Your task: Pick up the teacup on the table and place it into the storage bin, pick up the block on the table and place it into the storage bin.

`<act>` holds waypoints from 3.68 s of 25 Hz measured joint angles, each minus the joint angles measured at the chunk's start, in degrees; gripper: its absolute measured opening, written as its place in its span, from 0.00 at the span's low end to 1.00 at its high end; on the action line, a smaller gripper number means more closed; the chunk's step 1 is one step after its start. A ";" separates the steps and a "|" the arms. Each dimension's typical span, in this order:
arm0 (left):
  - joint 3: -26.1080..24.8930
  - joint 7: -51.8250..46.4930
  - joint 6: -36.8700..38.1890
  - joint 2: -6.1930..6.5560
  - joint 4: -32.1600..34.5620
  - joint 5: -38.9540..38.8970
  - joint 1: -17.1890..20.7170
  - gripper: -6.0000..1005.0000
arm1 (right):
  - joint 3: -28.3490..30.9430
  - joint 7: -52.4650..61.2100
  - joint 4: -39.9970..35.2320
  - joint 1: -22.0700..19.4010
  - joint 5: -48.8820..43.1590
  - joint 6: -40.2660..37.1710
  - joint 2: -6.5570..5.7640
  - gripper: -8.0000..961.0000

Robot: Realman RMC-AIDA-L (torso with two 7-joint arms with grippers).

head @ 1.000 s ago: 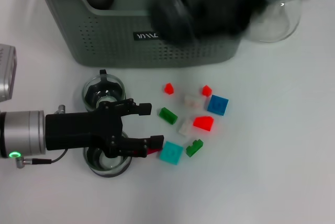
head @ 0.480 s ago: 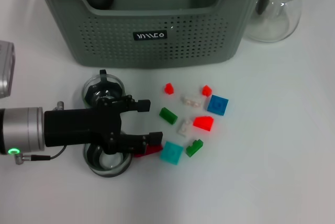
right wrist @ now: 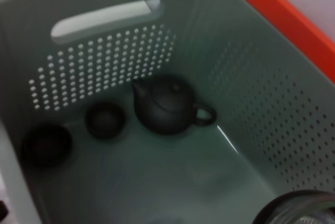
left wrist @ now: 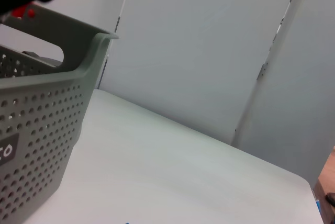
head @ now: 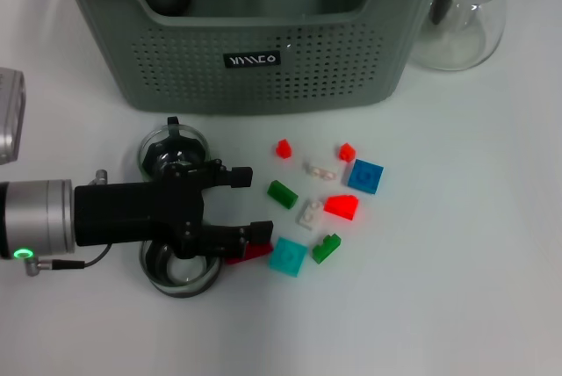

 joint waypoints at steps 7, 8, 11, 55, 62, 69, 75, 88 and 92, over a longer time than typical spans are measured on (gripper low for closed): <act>0.00 -0.09 0.00 0.00 -0.05 0.10 0.00 0.88 | -1.31 -0.07 4.66 -0.56 0.00 5.09 0.60 0.06; 0.00 -0.07 -0.04 0.00 -0.08 0.11 0.00 0.88 | -1.43 -0.07 5.03 -0.57 0.01 5.30 0.66 0.06; 0.00 -0.05 -0.37 0.00 -0.19 0.16 0.00 0.88 | -1.72 -0.07 5.55 -0.56 0.22 5.48 0.77 0.06; 0.41 -0.23 -0.52 -0.27 -0.21 0.34 0.29 0.88 | -2.13 0.76 6.72 -0.42 3.53 2.33 0.95 0.26; 0.19 -0.21 -0.47 -0.27 -0.21 0.34 0.27 0.88 | -2.04 0.82 5.35 -0.42 3.54 1.94 0.95 0.36; 0.08 -0.21 -0.27 -0.26 -0.20 0.34 0.52 0.88 | -1.72 1.48 -3.18 -2.51 4.86 -1.80 0.93 0.43; -0.01 -0.37 -0.05 -0.13 -0.03 0.34 0.62 0.88 | -1.87 2.46 -13.35 -6.36 8.89 -5.00 0.72 0.62; -0.63 -0.58 0.79 0.68 0.44 0.35 0.71 0.89 | -1.32 1.99 -39.25 -20.72 26.42 -15.41 -1.28 0.83; -0.63 -0.68 1.17 0.81 1.23 0.35 0.75 0.89 | -0.41 -2.18 -42.05 -25.54 35.63 -20.22 -2.43 0.87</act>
